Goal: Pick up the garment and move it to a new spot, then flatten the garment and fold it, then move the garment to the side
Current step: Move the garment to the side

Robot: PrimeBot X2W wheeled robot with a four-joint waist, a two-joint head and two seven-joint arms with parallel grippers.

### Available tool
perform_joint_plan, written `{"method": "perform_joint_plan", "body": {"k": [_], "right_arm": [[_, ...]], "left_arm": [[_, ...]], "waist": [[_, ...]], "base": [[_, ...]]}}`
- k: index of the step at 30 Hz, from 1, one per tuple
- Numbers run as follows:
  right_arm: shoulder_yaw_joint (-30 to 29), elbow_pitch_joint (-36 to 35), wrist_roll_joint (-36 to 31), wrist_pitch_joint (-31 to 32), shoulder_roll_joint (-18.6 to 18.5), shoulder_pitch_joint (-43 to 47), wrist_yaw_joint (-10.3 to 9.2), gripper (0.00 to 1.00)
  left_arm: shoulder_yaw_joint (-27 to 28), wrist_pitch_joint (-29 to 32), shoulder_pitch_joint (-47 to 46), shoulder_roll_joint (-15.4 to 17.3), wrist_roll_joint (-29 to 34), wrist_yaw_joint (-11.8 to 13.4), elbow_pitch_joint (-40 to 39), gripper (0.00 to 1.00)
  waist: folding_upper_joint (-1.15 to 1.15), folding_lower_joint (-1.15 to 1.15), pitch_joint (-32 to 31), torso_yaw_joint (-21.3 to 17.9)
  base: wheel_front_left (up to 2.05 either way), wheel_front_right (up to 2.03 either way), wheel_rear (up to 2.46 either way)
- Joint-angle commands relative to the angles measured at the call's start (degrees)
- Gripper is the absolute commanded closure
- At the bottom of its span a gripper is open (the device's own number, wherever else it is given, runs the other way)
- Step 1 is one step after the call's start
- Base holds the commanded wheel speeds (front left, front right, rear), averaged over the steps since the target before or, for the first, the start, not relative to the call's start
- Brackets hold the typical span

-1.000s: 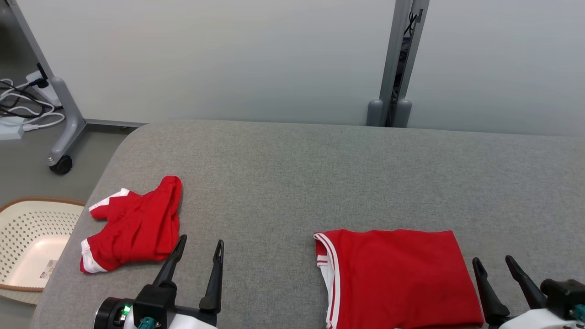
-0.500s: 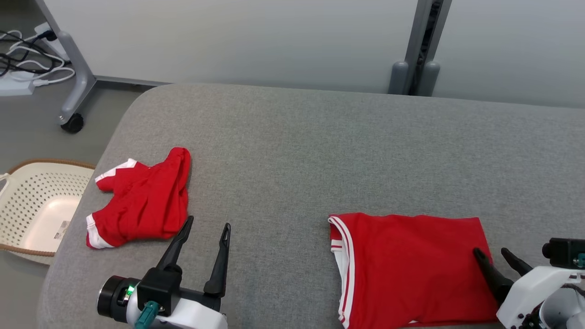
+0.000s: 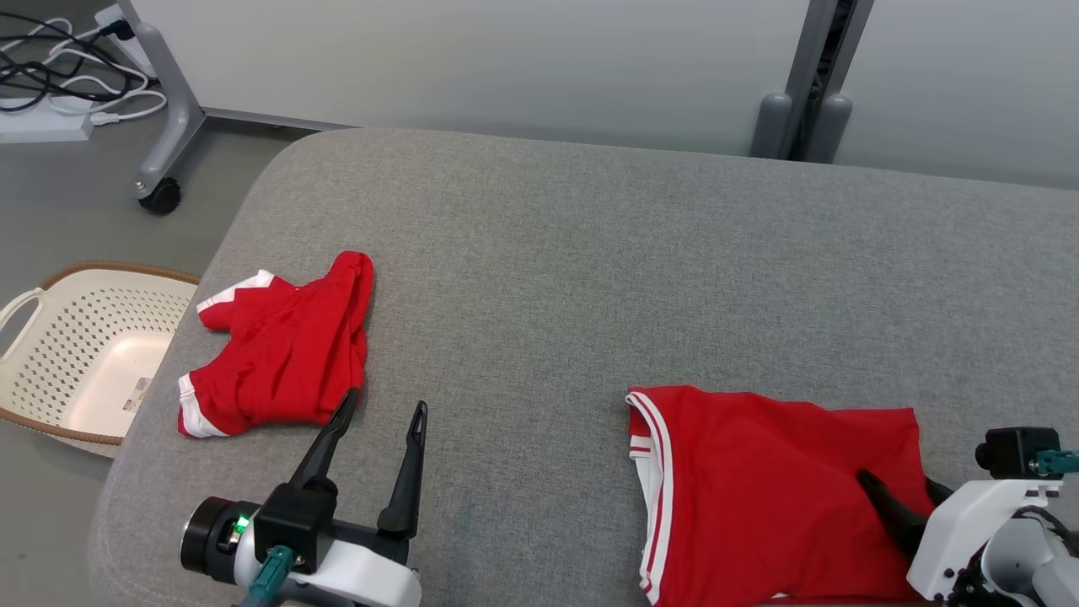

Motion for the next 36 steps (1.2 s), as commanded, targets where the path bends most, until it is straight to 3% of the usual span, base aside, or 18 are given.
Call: {"method": "perform_joint_plan", "body": {"k": [1,2,5,18,26,32,36], "right_arm": [[0.9,0.6,0.5,0.4,0.2,-0.1,0.0,0.0],[1.6,0.5,1.0,0.4,0.3,-0.2,0.01,0.0],[3.9,0.2,2.4,-0.7,-0.5,-1.3,0.01,1.0],[8.8,1.4,-0.8,-3.7,-7.3,-7.5,-0.02,1.0],[9.9,0.9,-6.9,-2.8,-16.1,-15.2,-0.02,1.0],[8.6,1.1,-11.5,-2.7,-24.6,-21.1,-0.02,1.0],[6.6,0.7,-13.3,-2.4,-28.2,-24.1,-0.02,1.0]], "left_arm": [[0.0,-0.2,-0.6,0.2,-0.2,0.3,0.0,0.0],[0.0,-0.2,-0.7,0.2,-0.2,0.3,0.1,0.0],[-0.2,-0.2,-0.8,0.2,-0.3,0.4,0.0,0.0],[-1.2,-0.2,-0.8,0.2,-0.3,0.4,-0.7,0.0],[-4.3,-0.2,-3.2,0.2,-1.9,0.7,-1.8,0.0],[-7.1,-0.2,-7.1,0.2,-3.2,0.8,-2.8,0.0],[-9.7,-0.2,-9.5,0.2,-3.8,0.1,-3.3,0.0]], "waist": [[0.0,0.0,0.1,-0.1],[0.0,0.0,0.1,-0.1],[0.0,0.0,0.3,-0.5],[0.0,0.0,1.3,-4.7],[0.0,0.0,6.2,-9.2],[0.0,0.0,12.1,-10.9],[0.0,0.0,15.8,-11.8]], "base": [[0.0,0.0,0.0],[0.0,0.0,0.0],[0.0,0.0,0.0],[0.0,0.0,0.0],[0.0,0.0,0.0],[0.0,0.0,0.0],[0.0,0.0,0.0]]}}
